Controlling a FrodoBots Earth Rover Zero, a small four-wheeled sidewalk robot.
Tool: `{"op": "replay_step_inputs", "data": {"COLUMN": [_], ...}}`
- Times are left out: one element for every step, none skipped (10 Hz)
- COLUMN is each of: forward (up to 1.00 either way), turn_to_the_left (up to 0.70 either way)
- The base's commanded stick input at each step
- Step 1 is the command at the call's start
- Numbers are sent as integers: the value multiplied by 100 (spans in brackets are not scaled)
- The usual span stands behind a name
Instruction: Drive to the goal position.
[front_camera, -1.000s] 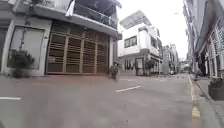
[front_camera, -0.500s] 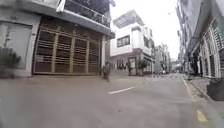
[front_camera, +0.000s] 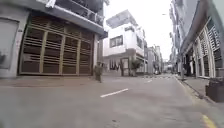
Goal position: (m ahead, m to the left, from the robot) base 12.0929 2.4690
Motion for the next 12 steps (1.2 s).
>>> {"op": "replay_step_inputs", "data": {"forward": [70, 70, 70, 70, 70, 70, 70, 70, 70, 70, 70, 70], "turn_to_the_left": [-35, -35, -35, -35, -35, -35, -35, -35, -35, -35, -35, -35]}}
